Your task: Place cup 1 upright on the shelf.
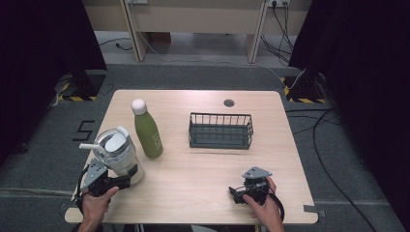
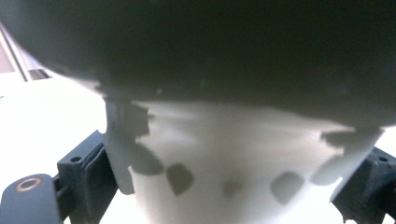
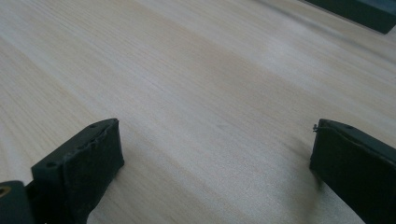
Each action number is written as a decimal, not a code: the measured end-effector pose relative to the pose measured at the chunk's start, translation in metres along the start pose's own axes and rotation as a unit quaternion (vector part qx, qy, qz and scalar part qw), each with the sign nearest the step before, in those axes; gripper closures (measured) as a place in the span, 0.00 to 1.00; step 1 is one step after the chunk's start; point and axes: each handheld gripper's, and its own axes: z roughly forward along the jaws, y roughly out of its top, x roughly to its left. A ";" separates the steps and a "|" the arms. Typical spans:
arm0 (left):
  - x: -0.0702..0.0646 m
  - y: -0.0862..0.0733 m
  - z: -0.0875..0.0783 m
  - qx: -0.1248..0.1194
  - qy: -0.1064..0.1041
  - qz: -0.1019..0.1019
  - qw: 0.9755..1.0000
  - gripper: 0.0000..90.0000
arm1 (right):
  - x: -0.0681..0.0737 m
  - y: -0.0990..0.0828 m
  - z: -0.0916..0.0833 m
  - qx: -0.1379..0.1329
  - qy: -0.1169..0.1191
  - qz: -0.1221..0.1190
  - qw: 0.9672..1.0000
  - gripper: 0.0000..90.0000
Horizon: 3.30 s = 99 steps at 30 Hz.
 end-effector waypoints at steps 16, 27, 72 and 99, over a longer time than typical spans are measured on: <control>-0.012 0.013 0.006 -0.005 -0.024 0.002 1.000 0.11 | 0.000 0.000 0.000 0.000 0.000 0.000 1.000 0.03; -0.029 0.027 0.015 -0.003 -0.050 0.016 0.999 0.11 | 0.000 0.000 0.000 0.000 0.000 -0.001 1.000 0.03; -0.080 0.105 0.118 -0.009 -0.128 0.041 0.991 0.11 | 0.000 0.000 0.000 -0.001 0.005 -0.008 1.000 0.03; -0.082 0.136 0.172 -0.012 -0.134 0.034 0.990 0.11 | 0.000 0.000 0.000 0.001 0.006 -0.008 1.000 0.03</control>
